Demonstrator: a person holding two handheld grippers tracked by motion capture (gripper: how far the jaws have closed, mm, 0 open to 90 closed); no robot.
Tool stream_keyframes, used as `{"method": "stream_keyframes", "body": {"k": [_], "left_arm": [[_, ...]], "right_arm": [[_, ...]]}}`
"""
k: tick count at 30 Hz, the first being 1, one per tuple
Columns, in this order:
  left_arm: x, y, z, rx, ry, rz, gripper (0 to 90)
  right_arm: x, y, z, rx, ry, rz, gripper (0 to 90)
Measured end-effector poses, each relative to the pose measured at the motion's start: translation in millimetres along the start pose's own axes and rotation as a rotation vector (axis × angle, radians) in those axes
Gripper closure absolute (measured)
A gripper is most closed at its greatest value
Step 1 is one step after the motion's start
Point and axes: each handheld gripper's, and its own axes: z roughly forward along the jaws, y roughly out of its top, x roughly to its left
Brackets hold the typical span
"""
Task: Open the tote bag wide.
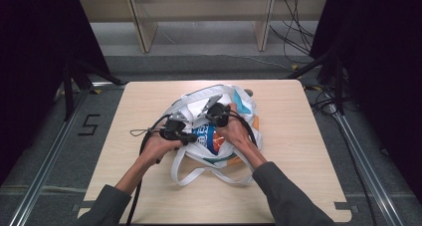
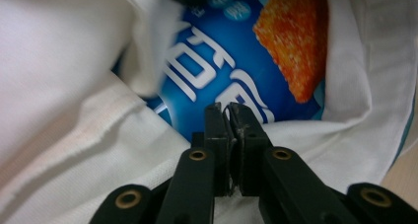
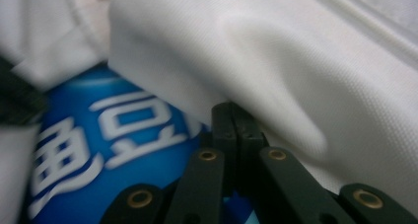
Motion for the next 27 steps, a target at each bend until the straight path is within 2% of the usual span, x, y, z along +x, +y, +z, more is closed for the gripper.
{"method": "stream_keyframes", "body": {"k": [1, 2, 3, 4, 5, 6, 7, 8, 9, 10, 11, 12, 13, 14, 15, 16, 17, 18, 19, 20, 21, 22, 23, 24, 25, 27], "left_arm": [[-2.0, -2.7, -0.3, -0.003, 0.000, 0.002, 85.8], [-3.2, -5.8, -2.0, 0.004, 0.000, 0.029, 85.9], [-6.4, -12.1, -1.9, 0.020, -0.004, 0.029, 86.1], [-9.1, -17.1, 0.0, 0.038, -0.044, 0.012, 87.4], [-9.1, -17.1, 0.0, 0.038, -0.044, 0.012, 89.5], [-13.9, -28.1, 2.4, 0.058, -0.028, 0.060, 89.6], [-16.5, -31.1, 4.0, 0.033, -0.022, 0.024, 89.6], [-13.6, -30.0, 2.7, 0.040, -0.031, 0.047, 89.6], [-12.4, -28.9, 3.5, 0.035, -0.044, 0.016, 89.6], [-10.4, -27.7, 3.7, 0.039, -0.048, 0.024, 89.6], [-12.5, -28.2, 5.4, 0.029, -0.040, 0.004, 89.6], [-14.2, -27.7, 4.4, 0.032, -0.034, 0.022, 89.6], [-14.2, -27.7, 4.4, 0.032, -0.034, 0.022, 89.6], [-13.9, -24.6, 0.2, 0.039, -0.025, 0.045, 89.6], [-13.9, -24.6, 0.2, 0.039, -0.025, 0.045, 88.6], [-12.8, -21.7, -2.6, 0.017, -0.027, 0.036, 88.6], [-11.6, -16.8, -7.5, -0.022, -0.023, 0.011, 85.1], [-8.5, -12.3, -10.8, -0.029, -0.015, 0.025, 85.0], [-8.5, -12.3, -10.8, -0.029, -0.015, 0.025, 84.7], [-5.2, -3.9, -12.7, -0.061, 0.007, 0.009, 84.7], [-1.1, 6.3, -13.6, -0.078, 0.023, -0.001, 84.3], [-1.1, 6.3, -13.6, -0.078, 0.023, -0.001, 83.9], [2.5, 13.7, -13.4, -0.077, 0.032, 0.006, 83.9], [6.6, 23.4, -10.9, -0.084, 0.051, 0.005, 83.6], [12.1, 36.1, -3.4, -0.102, 0.083, -0.005, 83.1], [19.1, 47.8, 7.6, -0.085, 0.101, -0.028, 82.9]], "right_arm": [[0.0, 0.0, 0.0, 0.000, 0.000, 0.000, 90.0], [-11.9, 9.3, 7.9, 0.023, 0.000, 0.031, 90.0], [-17.5, 11.9, 11.2, 0.029, 0.002, 0.046, 90.0], [-25.7, 14.8, 15.9, 0.037, -0.011, 0.060, 90.0], [-25.7, 14.8, 15.9, 0.037, -0.011, 0.060, 90.0], [-42.4, 18.5, 25.4, 0.083, -0.070, 0.101, 90.0], [-49.0, 18.9, 30.8, 0.107, -0.064, 0.144, 90.0], [-54.8, 19.3, 36.9, 0.125, -0.049, 0.160, 90.0], [-57.5, 20.6, 40.5, 0.135, -0.057, 0.182, 90.0], [-60.6, 21.5, 44.3, 0.146, -0.061, 0.177, 90.0], [-62.7, 21.2, 48.3, 0.161, -0.068, 0.183, 90.0], [-63.3, 20.4, 51.4, 0.175, -0.072, 0.198, 90.0], [-63.8, 19.5, 54.1, 0.191, -0.068, 0.200, 90.0], [-64.8, 18.5, 56.1, 0.209, -0.058, 0.196, 90.0], [-66.8, 18.0, 55.3, 0.219, -0.058, 0.186, 90.0], [-66.8, 18.0, 55.3, 0.219, -0.058, 0.186, 90.0], [-68.4, 16.9, 46.3, 0.190, -0.030, 0.194, 90.0], [-69.3, 16.2, 41.1, 0.167, -0.018, 0.208, 90.0], [-69.3, 16.2, 41.1, 0.167, -0.018, 0.208, 90.0], [-69.3, 15.5, 34.0, 0.132, 0.011, 0.249, 90.0], [-73.4, 11.9, 14.1, 0.080, 0.037, 0.247, 88.6], [-74.8, 9.8, 7.5, 0.057, 0.037, 0.235, 88.6], [-74.8, 9.8, 7.5, 0.057, 0.037, 0.235, 88.6], [-75.6, 6.1, -1.8, 0.036, 0.045, 0.218, 88.6], [-74.7, -1.5, -18.8, 0.041, 0.036, 0.203, 88.7], [-75.2, -12.4, -31.7, 0.039, 0.015, 0.185, 88.8]]}}
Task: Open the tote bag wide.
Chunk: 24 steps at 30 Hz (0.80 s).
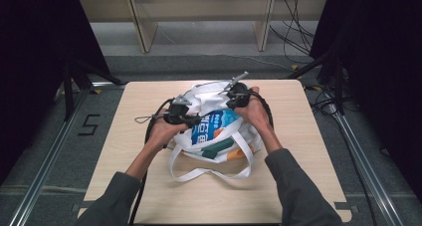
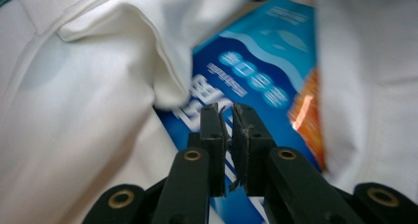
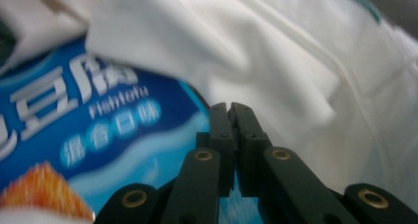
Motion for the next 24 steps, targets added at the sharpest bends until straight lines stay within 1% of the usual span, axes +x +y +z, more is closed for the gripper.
{"method": "stream_keyframes", "body": {"k": [1, 2, 3, 4, 5, 6, 8, 9, 10, 11, 12, 13, 14, 15, 16, 17, 18, 19, 20, 21, 22, 23, 24], "left_arm": [[2.4, 3.9, 5.4, 0.015, 0.029, 0.006, 82.8], [5.6, 6.5, 9.6, 0.033, 0.054, 0.011, 82.8], [9.6, 7.3, 12.8, 0.043, 0.080, 0.004, 83.0], [14.5, 7.0, 15.4, 0.054, 0.094, -0.002, 83.2], [14.5, 7.0, 15.4, 0.054, 0.094, -0.002, 83.4], [23.2, 4.2, 17.4, 0.063, 0.106, -0.031, 84.7], [25.6, 2.8, 18.2, 0.069, 0.108, -0.032, 84.9], [27.5, 0.7, 19.9, 0.095, 0.125, -0.012, 85.0], [27.5, 0.7, 19.9, 0.095, 0.125, -0.012, 85.3], [29.0, -0.8, 21.3, 0.105, 0.123, -0.014, 86.6], [34.3, -3.8, 23.4, 0.127, 0.153, -0.011, 87.5], [37.1, -6.0, 25.0, 0.127, 0.166, -0.026, 89.1], [38.4, -7.4, 25.5, 0.117, 0.154, -0.060, 89.1], [36.7, -7.4, 25.3, 0.112, 0.156, -0.062, 88.8], [33.5, -5.8, 22.7, 0.119, 0.150, -0.039, 87.1], [29.5, -3.9, 18.4, 0.121, 0.149, -0.018, 85.2], [24.9, -1.8, 13.6, 0.110, 0.143, -0.010, 84.9], [21.0, 0.7, 6.8, 0.104, 0.127, 0.003, 84.9], [17.5, 3.3, 0.3, 0.093, 0.116, 0.011, 84.9], [14.8, 6.6, -6.5, 0.104, 0.090, 0.024, 85.0], [11.2, 8.9, -11.9, 0.098, 0.083, 0.038, 84.9], [8.0, 10.5, -16.7, 0.091, 0.061, 0.042, 84.9], [4.5, 11.3, -20.5, 0.077, 0.032, 0.035, 85.0]], "right_arm": [[-2.8, -6.1, -5.1, 0.000, 0.000, -0.021, 88.9], [-3.1, -13.6, -10.1, 0.012, 0.004, -0.013, 89.5], [-4.9, -21.7, -12.7, 0.013, 0.014, -0.029, 90.0], [-4.7, -31.1, -14.7, 0.023, 0.016, -0.023, 90.0], [-4.7, -31.1, -14.7, 0.023, 0.016, -0.023, 90.0], [-4.0, -52.5, -13.4, 0.057, 0.015, -0.041, 90.0], [-3.3, -65.1, -14.4, 0.088, 0.020, -0.045, 90.0], [-2.6, -71.0, -15.4, 0.102, 0.022, -0.052, 90.0], [-2.6, -71.0, -15.4, 0.102, 0.022, -0.052, 90.0], [-0.8, -82.9, -16.2, 0.126, 0.061, -0.054, 90.0], [0.1, -87.5, -14.6, 0.142, 0.075, -0.051, 90.0], [1.3, -94.5, -9.4, 0.155, 0.062, -0.069, 90.0], [2.1, -98.2, -9.9, 0.140, 0.064, -0.053, 90.0], [0.3, -98.7, -11.3, 0.125, 0.059, -0.071, 90.0], [1.2, -97.3, -13.7, 0.141, 0.067, -0.056, 90.0], [0.9, -94.6, -15.9, 0.123, 0.057, -0.065, 90.0], [2.2, -90.7, -21.6, 0.107, 0.049, -0.071, 90.0], [4.9, -86.3, -29.8, 0.082, 0.040, -0.070, 90.0], [6.3, -81.3, -38.6, 0.053, 0.037, -0.084, 90.0], [8.8, -77.0, -47.1, 0.051, 0.030, -0.088, 90.0], [10.7, -73.5, -53.9, 0.033, 0.021, -0.089, 90.0], [12.3, -71.8, -58.8, -0.007, 0.037, -0.079, 90.0], [14.3, -70.3, -64.0, -0.015, 0.042, -0.070, 90.0]]}}
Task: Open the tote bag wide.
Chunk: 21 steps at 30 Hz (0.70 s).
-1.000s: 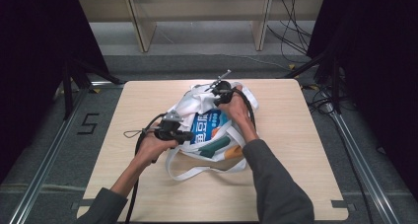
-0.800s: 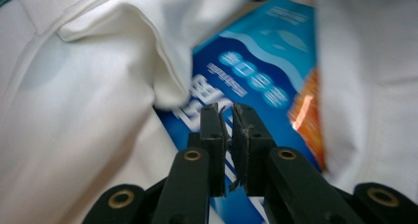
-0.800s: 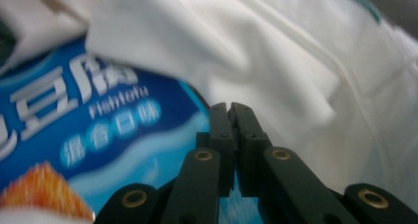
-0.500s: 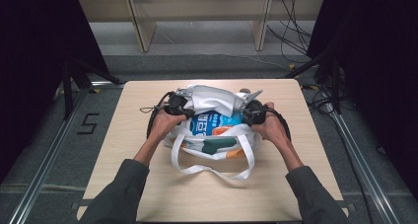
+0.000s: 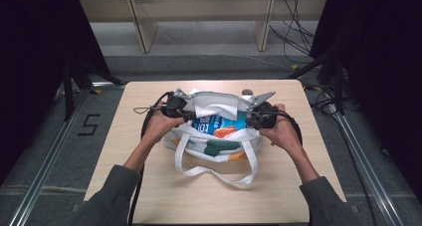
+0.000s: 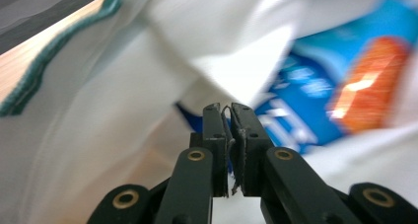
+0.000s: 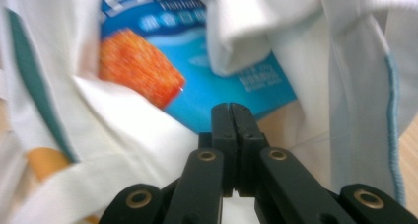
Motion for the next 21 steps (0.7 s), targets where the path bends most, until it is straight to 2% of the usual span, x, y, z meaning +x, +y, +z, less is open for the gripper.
{"method": "stream_keyframes", "body": {"k": [2, 3, 5, 7, 8, 9, 10, 11, 12, 13, 14, 17, 19, 21], "left_arm": [[-7.1, 1.9, -3.0, -0.028, -0.065, -0.007, 84.9], [-11.3, 3.8, -1.8, -0.033, -0.096, -0.011, 85.1], [-19.2, 9.3, 3.3, -0.059, -0.113, 0.003, 84.8], [-21.9, 13.1, 7.7, -0.071, -0.123, 0.000, 84.3], [-22.3, 21.8, 19.8, -0.068, -0.122, 0.006, 84.6], [-21.1, 26.5, 28.3, -0.052, -0.088, 0.018, 84.6], [-18.9, 31.0, 37.7, -0.036, -0.057, 0.010, 85.0], [-18.9, 31.0, 37.7, -0.036, -0.057, 0.010, 86.7], [-11.2, 39.0, 57.1, -0.017, -0.044, -0.033, 87.6], [-8.4, 43.6, 64.8, -0.011, -0.020, -0.045, 88.9], [-5.5, 47.9, 71.0, 0.000, 0.001, -0.042, 89.2], [5.8, 57.7, 85.3, 0.021, 0.024, -0.106, 89.3], [15.2, 59.4, 91.0, 0.024, 0.088, -0.124, 89.4], [25.5, 55.3, 94.0, 0.025, 0.050, -0.185, 89.5]], "right_arm": [[5.0, 1.4, -4.2, -0.045, 0.018, -0.002, 90.0], [7.3, 1.1, -2.7, -0.060, 0.050, 0.008, 90.0], [12.0, -0.9, 6.2, -0.015, 0.045, -0.011, 90.0], [16.2, -5.4, 15.8, -0.008, 0.075, -0.021, 90.0], [18.8, -7.5, 16.9, 0.003, 0.090, -0.017, 90.0], [21.0, -10.2, 17.4, 0.013, 0.109, -0.026, 90.0], [25.6, -13.3, 18.0, 0.036, 0.134, -0.019, 90.0], [25.6, -13.3, 18.0, 0.036, 0.134, -0.019, 90.0], [28.9, -21.6, 21.5, 0.081, 0.165, -0.067, 90.0], [33.6, -26.6, 24.2, 0.108, 0.176, -0.050, 90.0], [36.0, -30.6, 27.6, 0.120, 0.176, -0.064, 90.0], [39.8, -34.0, 30.3, 0.131, 0.177, -0.088, 90.0], [46.7, -36.2, 35.3, 0.174, 0.170, -0.107, 90.0], [48.8, -37.5, 36.1, 0.169, 0.150, -0.130, 90.0]]}}
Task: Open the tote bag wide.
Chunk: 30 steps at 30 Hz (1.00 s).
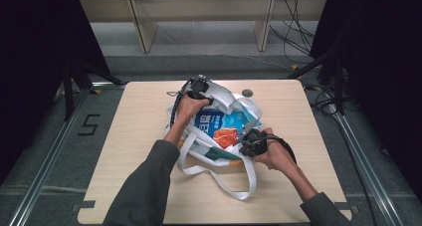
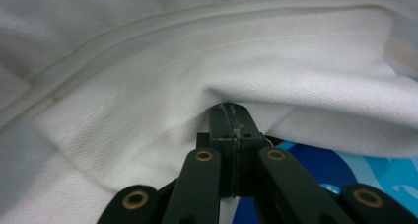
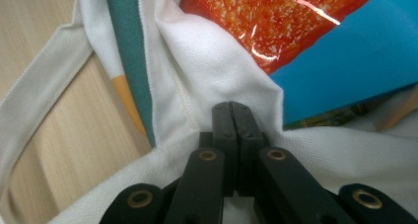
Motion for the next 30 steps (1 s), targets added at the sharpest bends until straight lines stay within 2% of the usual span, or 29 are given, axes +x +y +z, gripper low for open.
{"method": "stream_keyframes", "body": {"k": [1, 2, 3, 4, 5, 6, 8, 10, 11, 12, 14, 15, 16, 18, 19, 20, 21, 22, 24, 26, 27, 28, 29, 30], "left_arm": [[2.0, -1.4, -0.5, -0.009, -0.009, -0.020, 89.5], [2.5, -2.1, -3.0, -0.009, -0.017, -0.017, 89.4], [2.5, -2.1, -3.0, -0.009, -0.017, -0.017, 89.4], [1.1, -2.9, -6.3, -0.020, -0.017, -0.007, 89.1], [-1.7, -2.9, -17.9, -0.034, -0.025, 0.025, 88.3], [-2.9, -2.7, -24.8, -0.039, -0.032, 0.041, 88.1], [-4.1, -1.8, -41.6, -0.066, -0.052, 0.052, 87.6], [-5.2, -1.3, -60.4, -0.096, -0.066, 0.073, 86.8], [-4.9, -1.8, -70.8, -0.118, -0.072, 0.076, 86.2], [-2.9, -2.6, -80.8, -0.141, -0.072, 0.082, 85.9], [6.0, -5.8, -98.1, -0.159, -0.033, 0.101, 85.6], [6.0, -5.8, -98.1, -0.159, -0.033, 0.101, 85.6], [22.0, -13.1, -104.2, -0.137, 0.033, 0.097, 85.4], [39.0, -24.2, -99.4, -0.096, 0.087, 0.085, 85.1], [46.5, -30.8, -94.6, -0.087, 0.098, 0.057, 85.5], [53.3, -37.2, -89.5, -0.084, 0.094, 0.037, 86.4], [58.0, -43.2, -85.5, -0.090, 0.109, 0.033, 88.0], [60.8, -48.3, -80.3, -0.089, 0.112, 0.032, 89.3], [61.4, -56.5, -65.8, -0.060, 0.121, 0.029, 89.4], [64.5, -63.7, -54.6, -0.020, 0.145, 0.038, 89.5], [66.1, -66.7, -50.8, -0.031, 0.140, 0.018, 89.5], [69.4, -68.0, -51.0, -0.031, 0.129, 0.006, 89.5], [70.6, -68.8, -51.1, -0.039, 0.119, -0.005, 89.6], [70.0, -68.9, -51.6, -0.032, 0.123, 0.002, 89.5]], "right_arm": [[-1.8, -0.7, -1.3, -0.008, 0.016, 0.011, 90.0], [-2.7, -1.7, -2.8, -0.017, 0.027, 0.037, 90.0], [-2.7, -1.7, -2.8, -0.017, 0.027, 0.037, 90.0], [-7.6, -1.1, -10.7, -0.078, 0.031, 0.051, 90.0], [-9.7, 0.2, -16.9, -0.146, 0.023, 0.071, 90.0], [-13.6, 2.9, -26.0, -0.190, 0.008, 0.075, 90.0], [-23.5, 11.6, -42.9, -0.289, -0.052, 0.085, 90.0], [-37.3, 22.6, -57.0, -0.368, -0.110, 0.074, 90.0], [-44.8, 27.7, -62.8, -0.401, -0.131, 0.087, 90.0], [-52.9, 32.2, -67.0, -0.409, -0.140, 0.105, 90.0], [-70.9, 38.4, -68.8, -0.442, -0.177, 0.137, 90.0], [-79.4, 39.8, -66.6, -0.437, -0.200, 0.169, 90.0], [-90.7, 38.6, -63.9, -0.427, -0.216, 0.187, 90.0], [-106.0, 34.3, -48.2, -0.415, -0.217, 0.231, 90.0], [-109.6, 31.9, -39.7, -0.367, -0.229, 0.250, 90.0], [-112.9, 29.0, -30.1, -0.323, -0.236, 0.251, 90.0], [-115.7, 25.7, -20.2, -0.298, -0.232, 0.260, 90.0], [-117.6, 22.3, -8.9, -0.301, -0.232, 0.276, 90.0], [-119.4, 17.4, 7.6, -0.265, -0.207, 0.311, 90.0], [-121.2, 15.0, 21.1, -0.191, -0.207, 0.297, 90.0], [-120.7, 14.9, 28.1, -0.168, -0.215, 0.303, 90.0], [-121.2, 13.2, 33.9, -0.159, -0.219, 0.293, 90.0], [-121.3, 11.3, 38.1, -0.168, -0.213, 0.306, 90.0], [-122.9, 9.3, 39.1, -0.155, -0.204, 0.285, 90.0]]}}
